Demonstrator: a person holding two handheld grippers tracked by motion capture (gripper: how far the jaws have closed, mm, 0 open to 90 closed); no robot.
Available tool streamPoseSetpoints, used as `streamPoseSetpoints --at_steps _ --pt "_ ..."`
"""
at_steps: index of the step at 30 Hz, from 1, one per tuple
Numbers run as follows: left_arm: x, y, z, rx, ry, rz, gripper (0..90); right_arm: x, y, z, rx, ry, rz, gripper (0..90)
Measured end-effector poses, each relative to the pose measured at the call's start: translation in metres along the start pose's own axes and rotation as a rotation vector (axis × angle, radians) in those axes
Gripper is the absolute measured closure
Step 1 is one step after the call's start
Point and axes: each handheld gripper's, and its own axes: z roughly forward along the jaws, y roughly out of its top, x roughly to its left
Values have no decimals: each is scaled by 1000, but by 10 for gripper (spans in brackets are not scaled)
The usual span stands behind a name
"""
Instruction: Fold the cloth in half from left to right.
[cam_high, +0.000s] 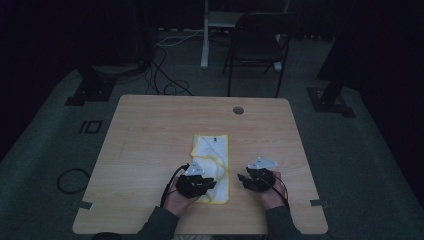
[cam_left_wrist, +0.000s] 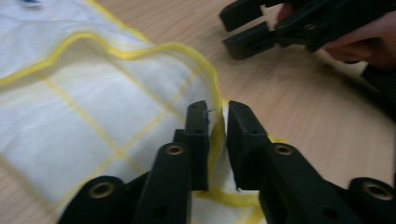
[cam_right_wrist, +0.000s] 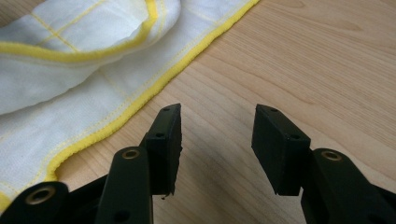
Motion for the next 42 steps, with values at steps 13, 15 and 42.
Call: streamPoseSetpoints --at_steps 13,15,42 --pt "-2 -5 -23 -37 30 16 687 0 2 -2 -19 -6 -6 536" --pt "2 -8 -24 -34 41 5 688 0 3 -2 -24 -5 -9 537" --pt "24 -38 -15 12 115 -34 678 11 42 0 -109 16 -70 547"
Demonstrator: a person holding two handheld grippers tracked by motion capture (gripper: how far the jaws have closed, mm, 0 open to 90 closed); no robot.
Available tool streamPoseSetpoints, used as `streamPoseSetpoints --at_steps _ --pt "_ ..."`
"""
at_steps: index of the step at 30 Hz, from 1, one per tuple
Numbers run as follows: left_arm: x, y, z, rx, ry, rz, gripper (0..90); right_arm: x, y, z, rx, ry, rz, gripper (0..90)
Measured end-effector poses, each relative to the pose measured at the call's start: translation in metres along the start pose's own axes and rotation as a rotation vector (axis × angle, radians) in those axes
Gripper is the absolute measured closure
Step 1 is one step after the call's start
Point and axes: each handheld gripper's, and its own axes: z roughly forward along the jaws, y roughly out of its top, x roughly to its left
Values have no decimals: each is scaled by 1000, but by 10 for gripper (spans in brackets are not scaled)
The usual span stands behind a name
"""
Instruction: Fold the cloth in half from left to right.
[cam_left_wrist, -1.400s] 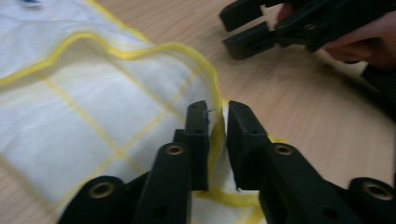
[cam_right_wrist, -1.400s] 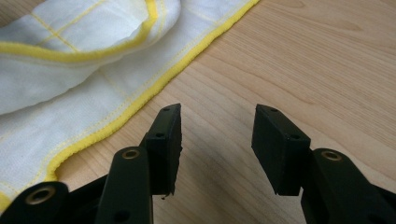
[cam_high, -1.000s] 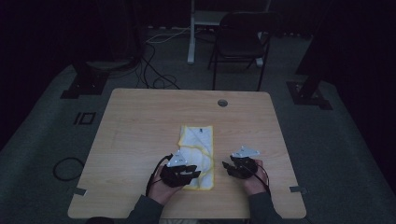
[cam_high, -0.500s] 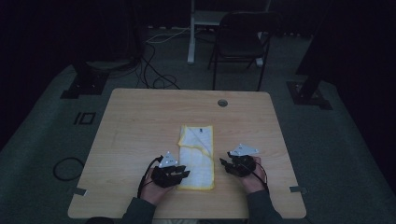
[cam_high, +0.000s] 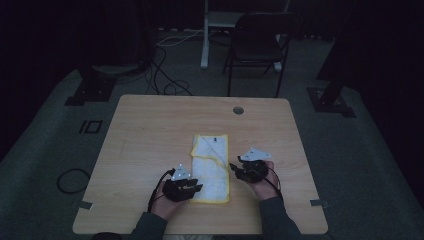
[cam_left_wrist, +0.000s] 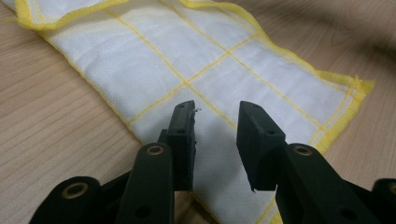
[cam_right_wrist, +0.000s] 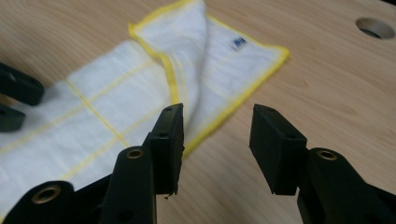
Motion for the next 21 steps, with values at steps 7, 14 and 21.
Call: streamPoseSetpoints --at_steps 7,14,21 --pt "1 -2 2 -4 9 7 667 7 12 10 -17 31 -42 546" --pt "1 -2 4 -9 12 14 660 11 22 24 -23 52 -56 551" --pt "0 -3 6 -14 16 18 643 16 29 43 -16 75 -56 547"
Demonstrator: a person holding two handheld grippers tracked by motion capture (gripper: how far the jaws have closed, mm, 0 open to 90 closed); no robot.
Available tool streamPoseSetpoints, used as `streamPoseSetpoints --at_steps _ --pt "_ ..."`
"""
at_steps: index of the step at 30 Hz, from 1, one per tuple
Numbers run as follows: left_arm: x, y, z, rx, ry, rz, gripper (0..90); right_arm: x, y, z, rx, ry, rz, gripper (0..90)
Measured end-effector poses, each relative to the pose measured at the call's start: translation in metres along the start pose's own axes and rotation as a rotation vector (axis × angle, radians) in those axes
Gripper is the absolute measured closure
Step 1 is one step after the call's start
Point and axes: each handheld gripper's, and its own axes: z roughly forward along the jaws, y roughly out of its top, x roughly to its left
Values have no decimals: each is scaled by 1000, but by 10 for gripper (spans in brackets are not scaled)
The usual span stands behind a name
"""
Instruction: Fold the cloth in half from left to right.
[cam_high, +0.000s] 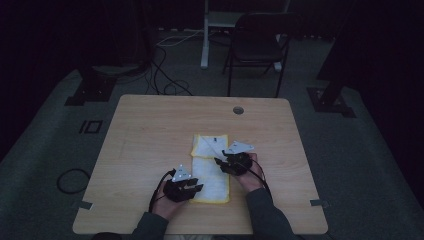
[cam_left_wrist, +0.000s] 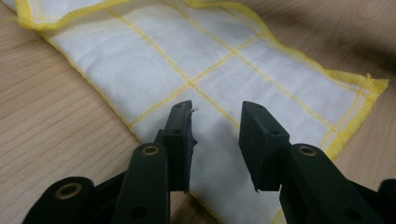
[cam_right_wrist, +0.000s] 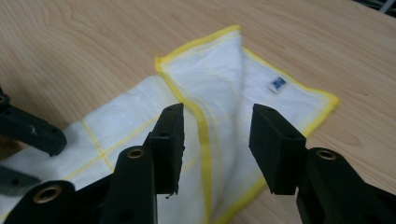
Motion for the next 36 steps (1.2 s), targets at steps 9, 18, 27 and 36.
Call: streamPoseSetpoints --at_steps 9,18,27,36 --pt "-1 0 0 -5 10 16 614 9 5 28 73 -21 -52 433" --pt "-1 0 1 -2 11 15 613 12 6 46 132 -78 -141 424" --pt "-2 0 2 -1 15 15 611 3 8 48 140 -109 -137 531" --pt "-3 0 2 0 18 21 610 -16 9 43 120 -116 -87 588"
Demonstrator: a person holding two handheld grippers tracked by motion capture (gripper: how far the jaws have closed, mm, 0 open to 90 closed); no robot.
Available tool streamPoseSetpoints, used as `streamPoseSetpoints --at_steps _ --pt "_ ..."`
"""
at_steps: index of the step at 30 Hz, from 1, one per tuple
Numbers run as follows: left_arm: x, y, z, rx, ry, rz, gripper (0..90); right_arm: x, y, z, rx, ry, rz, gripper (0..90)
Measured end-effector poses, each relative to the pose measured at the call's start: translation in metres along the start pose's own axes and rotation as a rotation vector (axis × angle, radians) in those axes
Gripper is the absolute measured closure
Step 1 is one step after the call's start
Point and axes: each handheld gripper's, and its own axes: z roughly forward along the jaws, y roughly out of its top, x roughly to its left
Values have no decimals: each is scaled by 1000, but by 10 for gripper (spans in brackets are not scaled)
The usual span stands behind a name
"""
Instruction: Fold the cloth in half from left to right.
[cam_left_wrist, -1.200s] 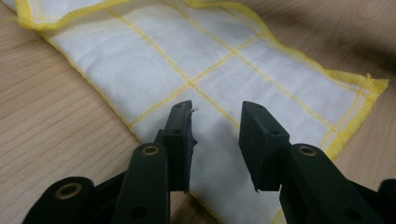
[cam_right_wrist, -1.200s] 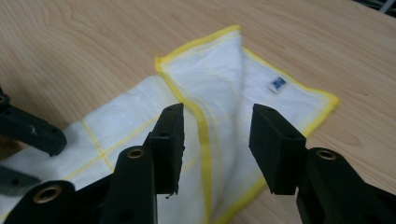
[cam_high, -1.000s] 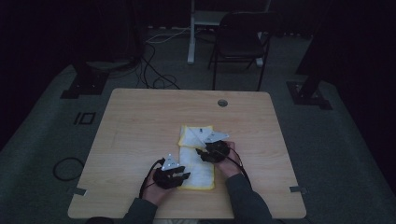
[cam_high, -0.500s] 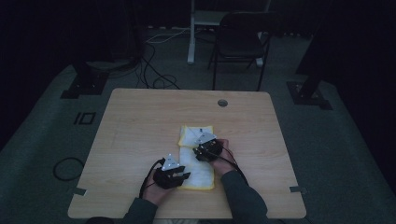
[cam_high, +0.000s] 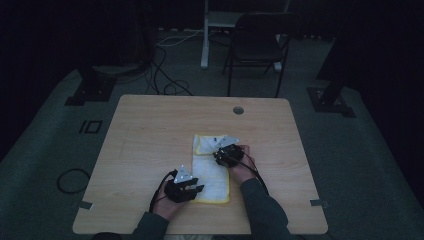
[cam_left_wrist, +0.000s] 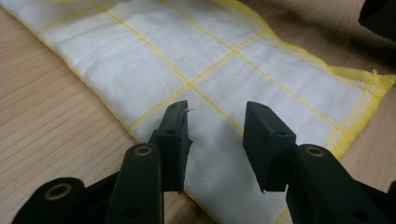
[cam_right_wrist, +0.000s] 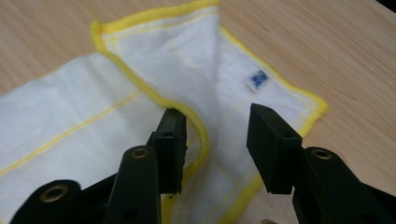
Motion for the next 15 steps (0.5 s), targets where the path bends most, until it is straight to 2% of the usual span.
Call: streamPoseSetpoints --at_steps 9,15 --pt "0 0 0 3 -1 -1 609 -23 -6 1 -24 34 107 664" --pt "0 0 0 2 -1 -4 608 -29 -6 5 -13 35 116 676"
